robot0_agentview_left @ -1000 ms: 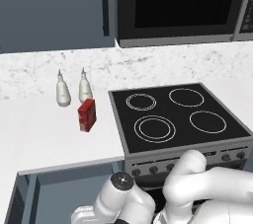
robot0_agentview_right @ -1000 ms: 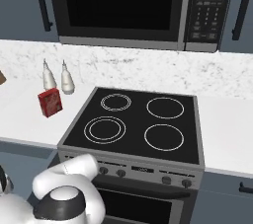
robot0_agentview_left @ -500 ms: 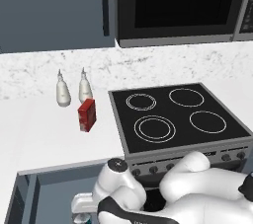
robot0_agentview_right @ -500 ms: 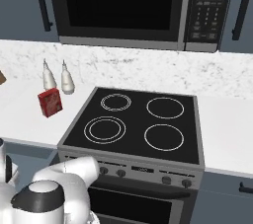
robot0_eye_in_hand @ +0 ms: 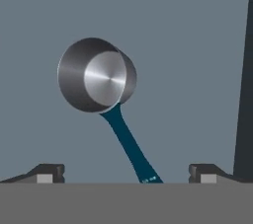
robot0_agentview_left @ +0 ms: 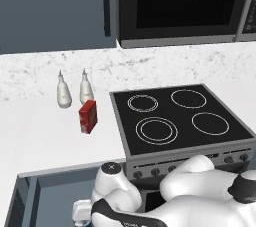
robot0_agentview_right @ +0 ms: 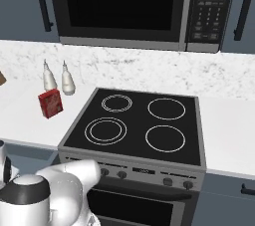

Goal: Pick the measuring cup from the drawer and place it on the counter.

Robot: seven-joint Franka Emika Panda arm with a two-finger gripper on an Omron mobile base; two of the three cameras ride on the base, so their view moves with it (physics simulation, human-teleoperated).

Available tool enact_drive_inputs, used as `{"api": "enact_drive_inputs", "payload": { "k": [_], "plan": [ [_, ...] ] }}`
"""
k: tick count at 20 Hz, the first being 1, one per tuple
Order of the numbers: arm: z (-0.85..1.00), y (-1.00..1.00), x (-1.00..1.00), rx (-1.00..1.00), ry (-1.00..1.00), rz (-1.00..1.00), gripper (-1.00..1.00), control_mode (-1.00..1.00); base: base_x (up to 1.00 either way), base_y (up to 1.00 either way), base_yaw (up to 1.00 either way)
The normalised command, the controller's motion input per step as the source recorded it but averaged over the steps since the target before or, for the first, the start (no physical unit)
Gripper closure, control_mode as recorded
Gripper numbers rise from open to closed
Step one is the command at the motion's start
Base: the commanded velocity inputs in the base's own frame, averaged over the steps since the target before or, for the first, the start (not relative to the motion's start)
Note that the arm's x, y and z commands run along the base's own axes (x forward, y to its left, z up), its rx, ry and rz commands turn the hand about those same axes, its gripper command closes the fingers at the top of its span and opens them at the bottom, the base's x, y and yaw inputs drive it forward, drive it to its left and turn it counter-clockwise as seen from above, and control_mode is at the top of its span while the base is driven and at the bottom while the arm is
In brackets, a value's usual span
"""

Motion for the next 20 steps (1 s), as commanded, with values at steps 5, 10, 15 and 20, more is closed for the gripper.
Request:
{"api": "enact_drive_inputs", "payload": {
  "k": [5, 10, 15, 20],
  "plan": [
    [-0.19, 0.13, 0.0, -0.12, 0.08, 0.0, -1.0, -1.0, 0.0, 0.0, 0.0],
    [-0.34, 0.06, 0.0, -0.12, 0.01, 0.0, -1.0, -1.0, 0.0, 0.0, 0.0],
    [-0.42, 0.05, 0.0, -0.09, 0.0, 0.0, -1.0, -1.0, 0.0, 0.0, 0.0],
    [-0.24, 0.06, 0.0, -0.03, 0.0, 0.0, -1.0, -1.0, 0.0, 0.0, 0.0]
  ]
}}
